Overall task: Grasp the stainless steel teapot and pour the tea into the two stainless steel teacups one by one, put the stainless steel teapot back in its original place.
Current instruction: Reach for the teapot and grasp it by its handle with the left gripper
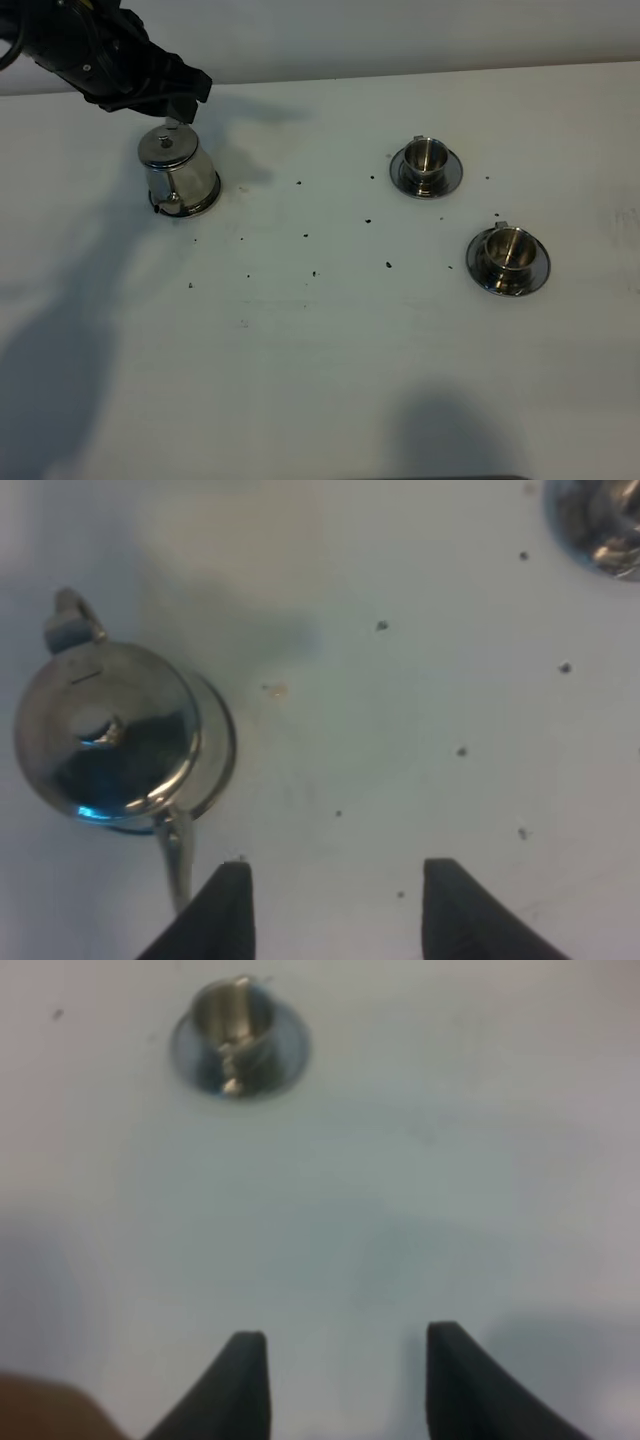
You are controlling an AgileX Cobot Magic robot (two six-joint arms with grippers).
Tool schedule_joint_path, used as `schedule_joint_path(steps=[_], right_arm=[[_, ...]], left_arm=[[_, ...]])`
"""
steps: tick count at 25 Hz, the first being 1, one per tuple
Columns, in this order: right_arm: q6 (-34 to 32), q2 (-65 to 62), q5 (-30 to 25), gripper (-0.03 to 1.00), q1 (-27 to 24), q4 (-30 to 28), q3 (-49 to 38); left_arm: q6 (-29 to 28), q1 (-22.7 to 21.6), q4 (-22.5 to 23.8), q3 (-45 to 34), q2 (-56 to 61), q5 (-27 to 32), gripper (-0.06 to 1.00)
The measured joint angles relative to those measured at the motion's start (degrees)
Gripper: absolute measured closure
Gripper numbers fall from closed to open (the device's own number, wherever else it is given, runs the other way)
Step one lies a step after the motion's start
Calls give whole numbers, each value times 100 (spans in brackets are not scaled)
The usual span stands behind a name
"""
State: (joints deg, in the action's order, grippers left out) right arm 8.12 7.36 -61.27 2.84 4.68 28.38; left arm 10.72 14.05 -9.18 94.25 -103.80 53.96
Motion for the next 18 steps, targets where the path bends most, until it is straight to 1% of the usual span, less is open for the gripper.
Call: schedule_joint_path(steps=[3,6,15,18], right_arm=[[0,-431,-5,61,-157,2,-6],[0,-740,-3,61,-176,14,-6],[0,-775,-3,61,-198,18,-13],[0,-775,-3,61,-198,20,-13]], left_arm=[[-30,0,85,334,-283,206,52],[-30,0,96,607,-570,366,52],[-37,0,219,777,-1017,392,52],[-95,0,214,1040,-1143,479,52]])
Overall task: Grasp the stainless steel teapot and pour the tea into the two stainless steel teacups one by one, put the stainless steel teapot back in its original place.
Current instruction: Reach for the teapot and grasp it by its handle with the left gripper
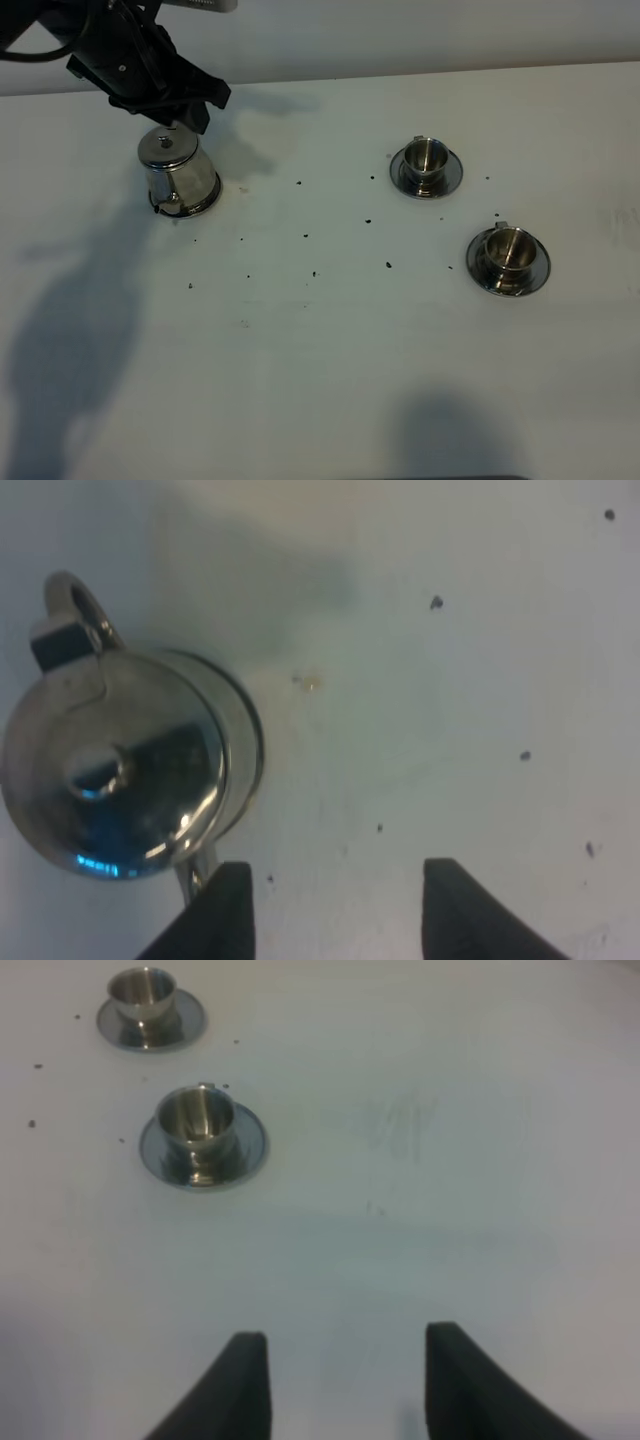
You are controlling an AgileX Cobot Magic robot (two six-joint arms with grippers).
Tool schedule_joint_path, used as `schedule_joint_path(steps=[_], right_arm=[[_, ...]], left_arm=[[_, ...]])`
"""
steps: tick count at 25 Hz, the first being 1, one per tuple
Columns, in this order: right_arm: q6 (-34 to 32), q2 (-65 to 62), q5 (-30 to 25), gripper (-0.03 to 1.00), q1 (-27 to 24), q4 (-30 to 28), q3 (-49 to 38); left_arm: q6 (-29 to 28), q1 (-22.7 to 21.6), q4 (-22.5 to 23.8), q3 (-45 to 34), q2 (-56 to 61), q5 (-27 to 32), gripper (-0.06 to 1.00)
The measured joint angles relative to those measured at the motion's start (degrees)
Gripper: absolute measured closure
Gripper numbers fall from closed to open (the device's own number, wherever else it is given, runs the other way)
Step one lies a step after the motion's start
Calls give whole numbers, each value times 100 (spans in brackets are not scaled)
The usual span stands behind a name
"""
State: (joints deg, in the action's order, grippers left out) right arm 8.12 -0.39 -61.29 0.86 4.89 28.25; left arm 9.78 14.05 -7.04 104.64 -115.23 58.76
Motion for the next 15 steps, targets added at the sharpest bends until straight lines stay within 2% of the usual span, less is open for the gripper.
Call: schedule_joint_path(steps=[8,12,15], right_arm=[[-5,0,0,61,0,12,0],[-5,0,0,62,0,12,0],[-15,0,0,63,0,12,0]], left_arm=[[-371,52,5,1393,-847,914,49],[-560,84,5,2076,-1182,928,48],[-873,84,214,2376,-1384,931,48]])
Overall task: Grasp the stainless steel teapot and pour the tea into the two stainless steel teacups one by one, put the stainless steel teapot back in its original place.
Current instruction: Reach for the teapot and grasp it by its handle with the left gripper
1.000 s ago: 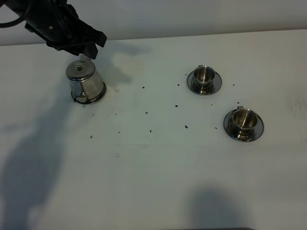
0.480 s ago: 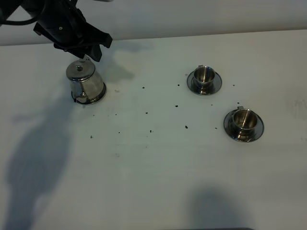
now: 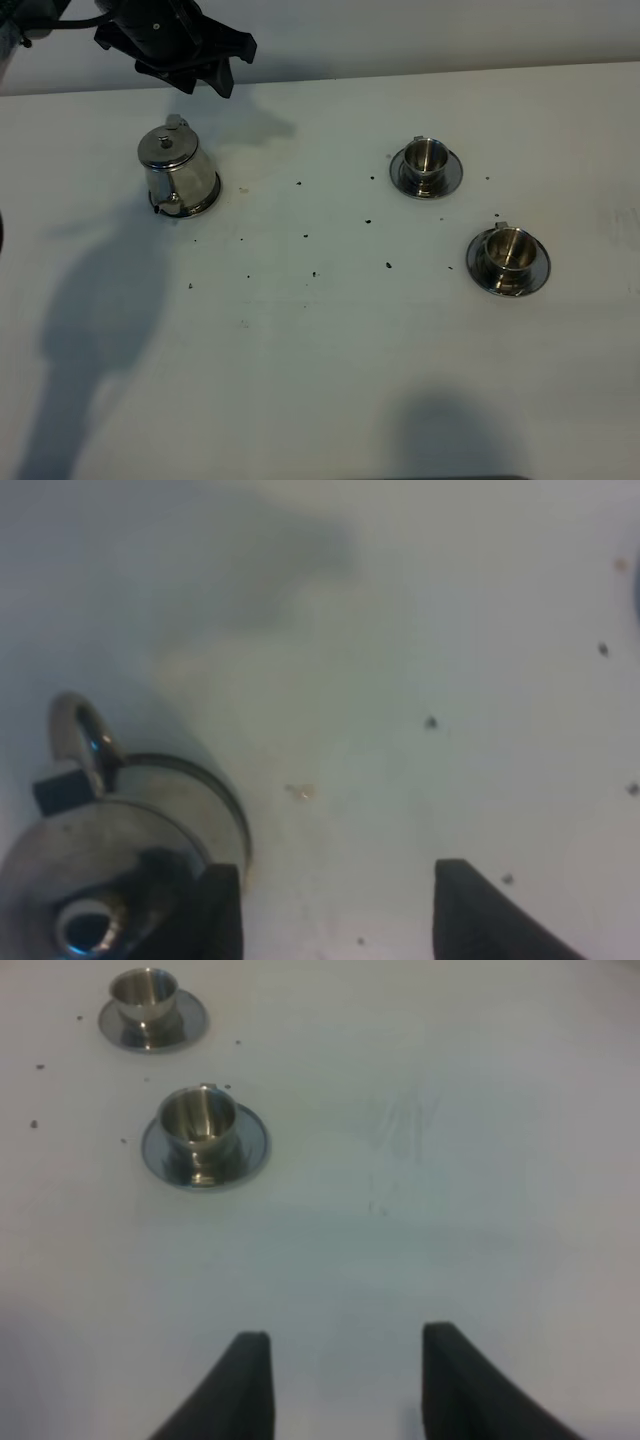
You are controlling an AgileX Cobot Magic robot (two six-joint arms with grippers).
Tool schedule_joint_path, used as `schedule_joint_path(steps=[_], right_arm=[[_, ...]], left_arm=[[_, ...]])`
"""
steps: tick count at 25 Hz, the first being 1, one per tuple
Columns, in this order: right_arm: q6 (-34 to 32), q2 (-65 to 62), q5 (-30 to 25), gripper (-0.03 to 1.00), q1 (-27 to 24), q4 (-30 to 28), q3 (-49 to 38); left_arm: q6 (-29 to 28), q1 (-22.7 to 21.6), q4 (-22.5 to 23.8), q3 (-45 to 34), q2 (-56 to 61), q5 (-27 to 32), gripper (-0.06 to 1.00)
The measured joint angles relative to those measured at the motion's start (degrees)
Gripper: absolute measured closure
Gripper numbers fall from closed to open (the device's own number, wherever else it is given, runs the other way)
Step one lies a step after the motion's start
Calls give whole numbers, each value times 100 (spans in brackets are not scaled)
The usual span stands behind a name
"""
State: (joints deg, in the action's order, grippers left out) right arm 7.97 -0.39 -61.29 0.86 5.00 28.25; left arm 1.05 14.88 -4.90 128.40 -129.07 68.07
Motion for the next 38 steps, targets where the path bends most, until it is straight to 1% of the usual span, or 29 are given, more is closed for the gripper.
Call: schedule_joint_path(steps=[3,5,15,20,25,28,32,36,38], right_arm=[[0,0,0,64,0,0,0],[0,0,0,66,0,0,0],[0,0,0,71,0,11,0],[0,0,0,73,0,23,0],[0,0,0,73,0,28,0],[0,0,0,73,0,28,0],[-2,0,0,73,0,28,0],[-2,0,0,73,0,28,0],[-2,0,0,73,0,28,0]], left_arm=[[-236,-20,366,65,-185,0,48],[-370,-89,430,71,-309,0,48],[-561,-550,425,82,-437,4,48],[-421,-552,490,82,-437,-11,48],[-436,-552,490,82,-437,-70,49],[-579,-552,340,82,-437,-77,49],[-691,-598,119,82,-437,-68,44],[-718,-609,122,82,-437,-139,32],[-724,-609,170,82,-437,-212,29]])
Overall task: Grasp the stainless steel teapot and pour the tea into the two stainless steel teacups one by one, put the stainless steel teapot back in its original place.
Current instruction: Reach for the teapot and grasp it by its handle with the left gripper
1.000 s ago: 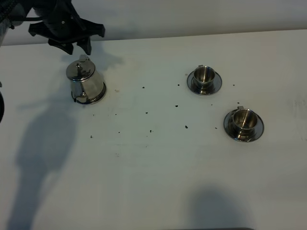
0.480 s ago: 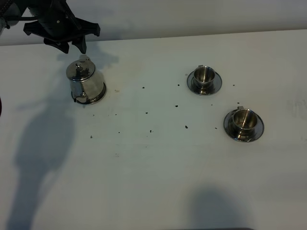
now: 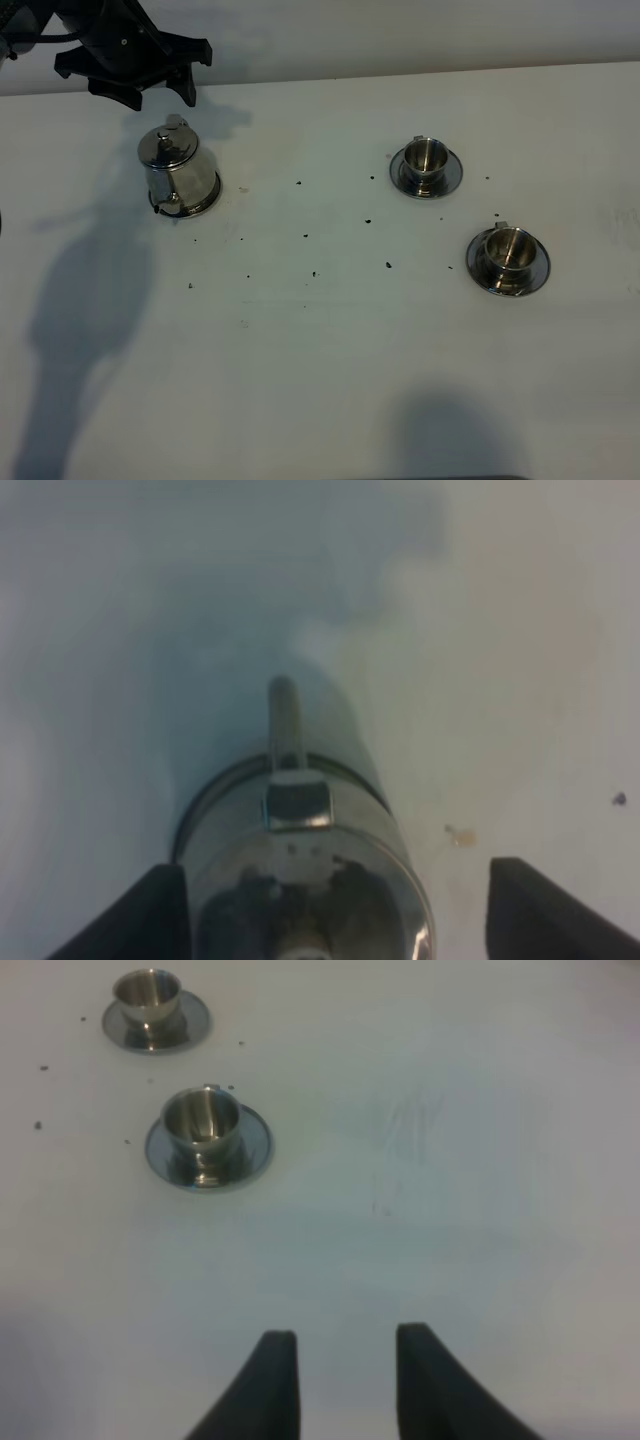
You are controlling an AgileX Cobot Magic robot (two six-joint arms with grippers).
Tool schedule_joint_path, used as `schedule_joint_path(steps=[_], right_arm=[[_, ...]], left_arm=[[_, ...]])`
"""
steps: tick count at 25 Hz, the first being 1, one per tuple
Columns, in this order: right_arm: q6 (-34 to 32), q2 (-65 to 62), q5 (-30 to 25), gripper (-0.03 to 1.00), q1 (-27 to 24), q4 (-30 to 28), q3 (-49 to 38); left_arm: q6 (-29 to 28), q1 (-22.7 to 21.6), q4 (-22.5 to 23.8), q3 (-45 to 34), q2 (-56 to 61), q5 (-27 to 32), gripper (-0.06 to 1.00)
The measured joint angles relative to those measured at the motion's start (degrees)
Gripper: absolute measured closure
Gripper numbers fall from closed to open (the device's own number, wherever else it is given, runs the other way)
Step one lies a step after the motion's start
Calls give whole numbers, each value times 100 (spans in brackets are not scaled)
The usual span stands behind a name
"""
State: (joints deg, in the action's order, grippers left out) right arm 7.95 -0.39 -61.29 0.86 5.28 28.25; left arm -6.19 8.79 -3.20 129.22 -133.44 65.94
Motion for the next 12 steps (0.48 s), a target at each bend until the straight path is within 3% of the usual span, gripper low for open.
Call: schedule_joint_path(steps=[12], right_arm=[[0,0,0,73,0,30,0]], left_arm=[[-120,-6,39,0,-533,-765,32]])
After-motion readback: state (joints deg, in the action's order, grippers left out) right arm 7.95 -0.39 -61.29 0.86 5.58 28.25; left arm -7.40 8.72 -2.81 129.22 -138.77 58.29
